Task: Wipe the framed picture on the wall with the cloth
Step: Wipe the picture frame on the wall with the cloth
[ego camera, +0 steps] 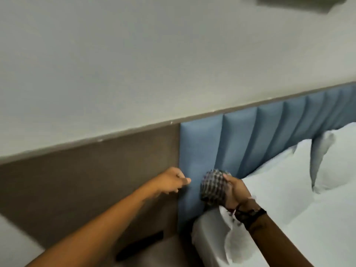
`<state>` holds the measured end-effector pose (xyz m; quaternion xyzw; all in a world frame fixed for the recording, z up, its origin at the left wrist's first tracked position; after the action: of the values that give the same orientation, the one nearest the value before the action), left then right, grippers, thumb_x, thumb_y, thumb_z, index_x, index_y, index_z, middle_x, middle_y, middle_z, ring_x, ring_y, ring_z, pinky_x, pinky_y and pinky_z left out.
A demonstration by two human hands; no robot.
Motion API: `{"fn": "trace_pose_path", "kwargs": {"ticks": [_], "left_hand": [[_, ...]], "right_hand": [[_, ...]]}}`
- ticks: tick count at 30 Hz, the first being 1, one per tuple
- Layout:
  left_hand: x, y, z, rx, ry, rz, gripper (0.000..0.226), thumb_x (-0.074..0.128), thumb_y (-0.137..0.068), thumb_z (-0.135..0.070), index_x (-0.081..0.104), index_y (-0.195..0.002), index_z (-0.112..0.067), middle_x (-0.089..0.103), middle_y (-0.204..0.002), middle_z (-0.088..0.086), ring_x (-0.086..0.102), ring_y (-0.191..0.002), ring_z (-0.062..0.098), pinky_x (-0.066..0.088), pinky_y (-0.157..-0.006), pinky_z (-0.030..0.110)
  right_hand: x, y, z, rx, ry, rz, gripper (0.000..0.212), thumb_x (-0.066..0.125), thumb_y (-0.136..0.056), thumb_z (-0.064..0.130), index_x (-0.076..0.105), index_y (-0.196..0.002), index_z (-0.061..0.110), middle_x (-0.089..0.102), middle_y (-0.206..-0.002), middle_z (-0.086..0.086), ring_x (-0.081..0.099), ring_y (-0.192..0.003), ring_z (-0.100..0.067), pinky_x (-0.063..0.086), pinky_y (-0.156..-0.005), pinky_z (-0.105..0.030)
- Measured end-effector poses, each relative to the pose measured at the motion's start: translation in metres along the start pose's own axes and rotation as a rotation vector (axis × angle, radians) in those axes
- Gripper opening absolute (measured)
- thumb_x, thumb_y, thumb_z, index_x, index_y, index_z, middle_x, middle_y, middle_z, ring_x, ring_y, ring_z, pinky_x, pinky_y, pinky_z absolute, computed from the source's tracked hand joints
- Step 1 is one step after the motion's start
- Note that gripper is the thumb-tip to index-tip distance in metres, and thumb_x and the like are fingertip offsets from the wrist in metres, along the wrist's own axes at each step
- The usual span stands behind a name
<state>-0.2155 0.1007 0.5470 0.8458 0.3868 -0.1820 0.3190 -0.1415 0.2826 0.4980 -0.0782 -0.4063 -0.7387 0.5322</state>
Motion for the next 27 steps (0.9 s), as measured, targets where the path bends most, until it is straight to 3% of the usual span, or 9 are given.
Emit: {"fn": "trace_pose_path", "kwargs": {"ticks": [3, 5, 9, 11, 13, 17, 20, 23, 27], "left_hand": [[-0.060, 0.018, -0.121, 0.294, -0.117, -0.092, 0.028, 0.066, -0.086, -0.037, 0.062, -0.075, -0.011, 0.059, -0.074, 0.010, 0.056, -0.068, 0.020, 0.047, -0.065, 0.028], [-0.102, 0.036, -0.181, 0.377, -0.258, -0.296, 0.037, 0.066, -0.079, -0.054, 0.066, -0.079, -0.016, 0.066, -0.078, -0.002, 0.062, -0.074, 0.014, 0.048, -0.071, 0.028], [-0.183, 0.076, -0.312, 0.621, -0.626, -0.744, 0.044, 0.051, -0.082, -0.064, 0.059, -0.113, -0.035, 0.066, -0.113, -0.014, 0.061, -0.106, 0.010, 0.048, -0.090, 0.030], [-0.207, 0.094, -0.374, 0.797, -0.932, -0.920, 0.056, 0.046, -0.087, -0.060, 0.048, -0.134, -0.030, 0.055, -0.138, -0.007, 0.050, -0.127, 0.015, 0.037, -0.107, 0.032], [-0.235, 0.096, -0.432, 0.802, -1.122, -1.004, 0.072, 0.039, -0.089, -0.063, 0.029, -0.148, -0.023, 0.029, -0.159, 0.001, 0.026, -0.146, 0.020, 0.017, -0.120, 0.038], [-0.289, 0.084, -0.538, 0.665, -1.275, -1.098, 0.079, 0.019, -0.093, -0.065, 0.002, -0.154, -0.018, -0.007, -0.165, 0.006, -0.007, -0.152, 0.021, -0.004, -0.122, 0.045], [-0.309, 0.091, -0.602, 0.728, -1.279, -1.208, 0.074, 0.016, -0.095, -0.059, 0.005, -0.154, -0.015, -0.004, -0.165, 0.007, -0.006, -0.152, 0.022, -0.003, -0.123, 0.047], [-0.321, 0.093, -0.668, 0.779, -1.357, -1.355, 0.070, 0.015, -0.098, -0.053, 0.007, -0.154, -0.013, 0.000, -0.165, 0.009, -0.005, -0.152, 0.023, -0.002, -0.123, 0.048], [-0.340, 0.049, -0.720, 0.563, -1.516, -1.347, 0.066, 0.016, -0.099, -0.048, 0.011, -0.153, -0.011, 0.005, -0.165, 0.009, -0.003, -0.152, 0.022, -0.002, -0.123, 0.045]], "right_hand": [[0.019, 0.028, 0.089, -0.230, -0.196, 0.019, 0.046, 0.030, -0.099, 0.017, 0.069, -0.086, -0.002, 0.076, -0.071, -0.020, 0.075, -0.060, -0.032, 0.059, -0.058, -0.049], [0.022, 0.045, 0.137, -0.346, -0.219, -0.064, 0.043, 0.033, -0.098, 0.019, 0.067, -0.081, -0.003, 0.074, -0.064, -0.021, 0.073, -0.053, -0.033, 0.058, -0.057, -0.052], [0.054, 0.092, 0.251, -0.591, -0.256, -0.025, 0.024, 0.055, -0.086, 0.018, 0.064, -0.085, -0.004, 0.071, -0.069, -0.020, 0.069, -0.068, -0.032, 0.055, -0.092, -0.046], [0.073, 0.104, 0.307, -0.732, -0.243, -0.016, 0.022, 0.057, -0.087, 0.017, 0.066, -0.071, 0.004, 0.069, -0.053, -0.006, 0.068, -0.052, -0.020, 0.058, -0.065, -0.031], [0.099, 0.117, 0.368, -0.870, -0.210, -0.096, 0.038, 0.047, -0.098, 0.022, 0.052, -0.062, 0.012, 0.056, -0.038, 0.001, 0.055, -0.032, -0.014, 0.043, -0.051, -0.026], [0.185, 0.129, 0.461, -1.069, -0.177, -0.029, 0.012, 0.054, -0.095, 0.032, 0.056, -0.092, 0.021, 0.054, -0.091, -0.001, 0.053, -0.082, -0.018, 0.044, -0.081, -0.038], [0.255, 0.150, 0.509, -1.326, -0.013, -0.017, 0.044, 0.051, -0.097, 0.030, 0.045, -0.138, 0.015, 0.049, -0.139, -0.002, 0.046, -0.128, -0.021, 0.034, -0.114, -0.041], [0.315, 0.161, 0.556, -1.559, 0.284, -0.059, 0.059, 0.048, -0.097, 0.037, 0.034, -0.148, 0.011, 0.036, -0.155, -0.009, 0.030, -0.145, -0.026, 0.023, -0.122, -0.046], [0.353, 0.135, 0.612, -1.670, 0.746, -0.318, 0.073, 0.037, -0.099, 0.047, 0.011, -0.155, 0.009, 0.008, -0.166, -0.012, 0.001, -0.154, -0.024, 0.003, -0.126, -0.042]]}}
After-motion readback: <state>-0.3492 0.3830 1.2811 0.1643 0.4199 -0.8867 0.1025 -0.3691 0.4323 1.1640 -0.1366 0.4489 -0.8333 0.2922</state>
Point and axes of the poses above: each hand's wrist, its own y-axis away from the middle knuckle, its own x-axis out of the palm, z = x × y, the point moved 7 cm from there along -y, towards the middle knuckle
